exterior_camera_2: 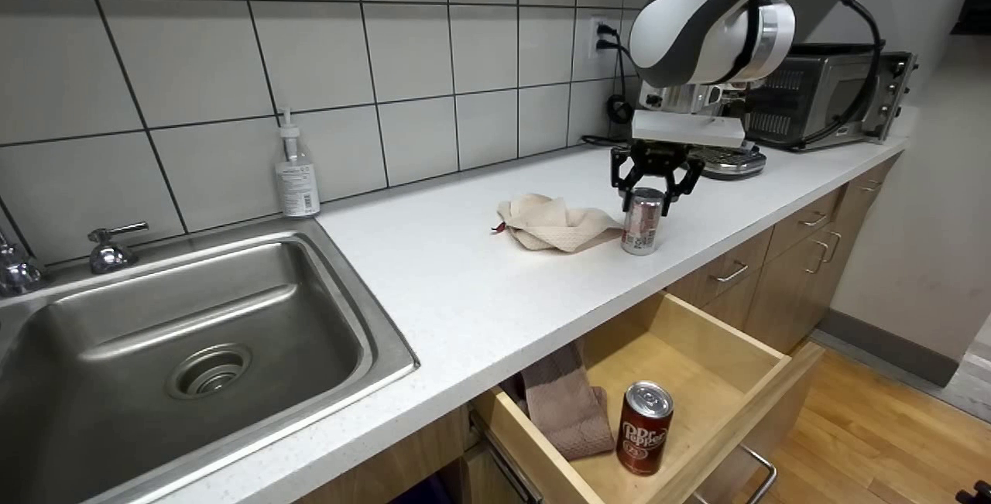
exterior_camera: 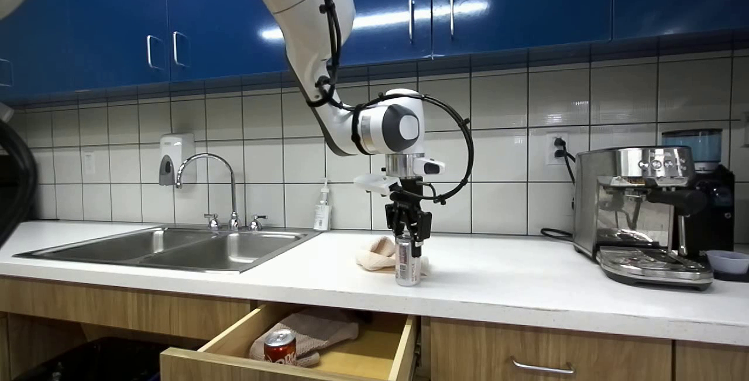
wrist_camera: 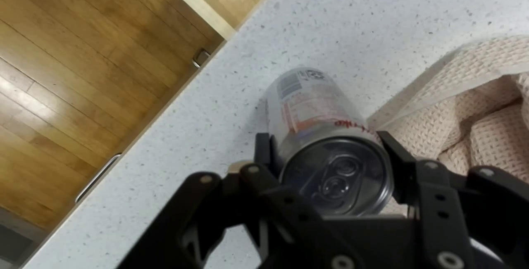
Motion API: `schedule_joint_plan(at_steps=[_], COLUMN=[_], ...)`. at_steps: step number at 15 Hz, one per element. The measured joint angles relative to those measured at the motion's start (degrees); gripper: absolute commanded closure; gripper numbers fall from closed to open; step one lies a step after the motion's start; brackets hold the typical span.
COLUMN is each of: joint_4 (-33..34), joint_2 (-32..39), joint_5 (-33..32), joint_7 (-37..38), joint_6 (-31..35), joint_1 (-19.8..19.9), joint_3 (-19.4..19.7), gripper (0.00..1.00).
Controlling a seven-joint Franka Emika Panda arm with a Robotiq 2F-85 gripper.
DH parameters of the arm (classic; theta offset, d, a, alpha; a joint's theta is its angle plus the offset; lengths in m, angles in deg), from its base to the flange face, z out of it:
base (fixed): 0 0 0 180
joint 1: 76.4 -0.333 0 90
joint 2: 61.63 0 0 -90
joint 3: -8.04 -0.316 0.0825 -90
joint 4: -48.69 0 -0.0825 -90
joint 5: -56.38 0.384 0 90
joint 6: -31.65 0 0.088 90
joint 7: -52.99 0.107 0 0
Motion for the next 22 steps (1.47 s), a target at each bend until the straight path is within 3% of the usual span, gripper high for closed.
schedule_joint_plan(at_steps=[11,22], joint_4=[-1.5,-12.3], joint_2=[-1.9,-10.6], joint_5=[0.1,-0.3], joint_7=[-0.2,-0.5], joint_6=[0.1,1.1], joint_1=[-0.3,-2.1], joint_3=[0.0,0.0], gripper=[0.62,0.62])
